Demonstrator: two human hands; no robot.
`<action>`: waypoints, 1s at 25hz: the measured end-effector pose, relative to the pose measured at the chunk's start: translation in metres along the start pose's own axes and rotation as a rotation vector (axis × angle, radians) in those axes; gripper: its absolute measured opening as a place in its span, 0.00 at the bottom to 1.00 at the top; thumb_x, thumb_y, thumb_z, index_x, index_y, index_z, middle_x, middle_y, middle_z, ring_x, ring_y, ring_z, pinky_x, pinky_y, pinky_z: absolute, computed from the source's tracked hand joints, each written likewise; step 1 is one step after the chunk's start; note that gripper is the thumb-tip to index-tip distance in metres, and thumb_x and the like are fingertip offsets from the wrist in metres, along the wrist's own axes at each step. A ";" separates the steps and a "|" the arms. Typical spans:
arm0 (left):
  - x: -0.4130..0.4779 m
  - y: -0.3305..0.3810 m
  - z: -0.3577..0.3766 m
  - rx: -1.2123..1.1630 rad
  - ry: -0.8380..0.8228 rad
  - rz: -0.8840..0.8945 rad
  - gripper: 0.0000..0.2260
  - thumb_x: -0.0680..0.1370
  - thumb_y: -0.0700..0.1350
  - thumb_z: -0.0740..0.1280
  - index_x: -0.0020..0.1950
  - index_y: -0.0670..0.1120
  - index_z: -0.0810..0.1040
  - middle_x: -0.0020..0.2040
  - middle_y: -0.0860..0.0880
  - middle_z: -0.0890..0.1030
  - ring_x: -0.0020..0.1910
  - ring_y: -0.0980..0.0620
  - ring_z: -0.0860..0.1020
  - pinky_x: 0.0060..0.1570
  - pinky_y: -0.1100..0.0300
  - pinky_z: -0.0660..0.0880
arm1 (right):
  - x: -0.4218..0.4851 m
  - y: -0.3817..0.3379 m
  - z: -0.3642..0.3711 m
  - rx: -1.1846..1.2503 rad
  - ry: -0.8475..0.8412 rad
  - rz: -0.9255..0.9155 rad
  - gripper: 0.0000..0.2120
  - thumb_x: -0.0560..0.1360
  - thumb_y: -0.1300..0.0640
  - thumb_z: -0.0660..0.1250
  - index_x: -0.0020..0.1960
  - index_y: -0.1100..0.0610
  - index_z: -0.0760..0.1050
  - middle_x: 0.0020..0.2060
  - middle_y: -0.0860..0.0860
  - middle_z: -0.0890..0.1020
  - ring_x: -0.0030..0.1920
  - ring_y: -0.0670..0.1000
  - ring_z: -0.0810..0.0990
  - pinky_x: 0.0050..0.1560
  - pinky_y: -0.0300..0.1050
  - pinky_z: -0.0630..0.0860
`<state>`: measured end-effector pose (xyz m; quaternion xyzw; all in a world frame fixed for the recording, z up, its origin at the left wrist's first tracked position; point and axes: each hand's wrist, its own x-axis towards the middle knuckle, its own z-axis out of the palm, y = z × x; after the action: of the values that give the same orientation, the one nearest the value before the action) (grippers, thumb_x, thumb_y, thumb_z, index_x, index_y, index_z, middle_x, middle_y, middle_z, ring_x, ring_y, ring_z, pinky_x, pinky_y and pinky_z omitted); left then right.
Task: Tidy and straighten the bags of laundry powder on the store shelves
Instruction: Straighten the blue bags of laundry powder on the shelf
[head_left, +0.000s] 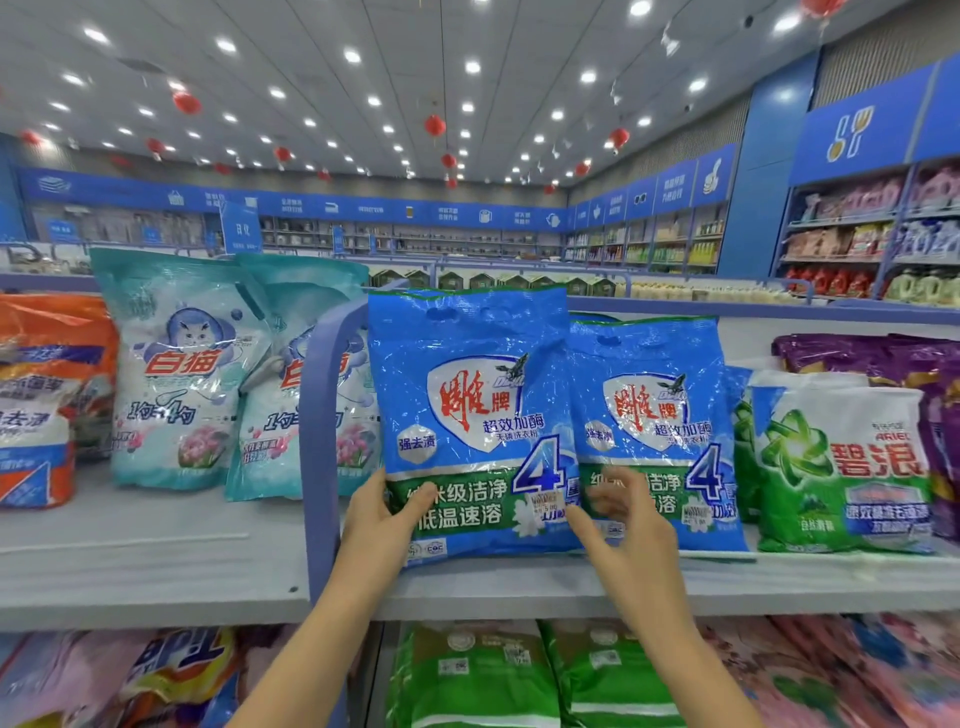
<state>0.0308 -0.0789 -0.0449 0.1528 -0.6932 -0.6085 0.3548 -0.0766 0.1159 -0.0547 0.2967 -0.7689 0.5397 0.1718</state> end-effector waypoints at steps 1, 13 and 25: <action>-0.001 0.000 0.001 -0.007 0.026 0.007 0.07 0.76 0.43 0.67 0.51 0.53 0.75 0.50 0.51 0.82 0.50 0.52 0.80 0.49 0.55 0.78 | -0.010 0.010 -0.001 -0.166 0.067 -0.090 0.11 0.71 0.55 0.72 0.49 0.49 0.71 0.39 0.43 0.78 0.41 0.42 0.76 0.43 0.35 0.70; 0.004 0.011 0.006 -0.068 0.154 0.095 0.08 0.76 0.39 0.67 0.48 0.52 0.76 0.43 0.54 0.82 0.41 0.61 0.81 0.38 0.66 0.77 | -0.013 0.027 0.024 -0.690 0.015 -0.414 0.14 0.56 0.57 0.81 0.36 0.52 0.78 0.34 0.45 0.78 0.35 0.49 0.75 0.33 0.41 0.72; 0.007 0.006 0.001 0.087 0.041 0.051 0.08 0.76 0.41 0.68 0.48 0.54 0.75 0.46 0.52 0.82 0.47 0.54 0.81 0.47 0.55 0.78 | -0.014 0.046 0.014 -0.467 -0.024 -0.554 0.03 0.67 0.56 0.72 0.41 0.53 0.81 0.35 0.43 0.78 0.40 0.45 0.68 0.43 0.39 0.66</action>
<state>0.0266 -0.0816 -0.0374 0.1626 -0.7151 -0.5653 0.3775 -0.0942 0.1177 -0.1015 0.4526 -0.7639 0.2791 0.3657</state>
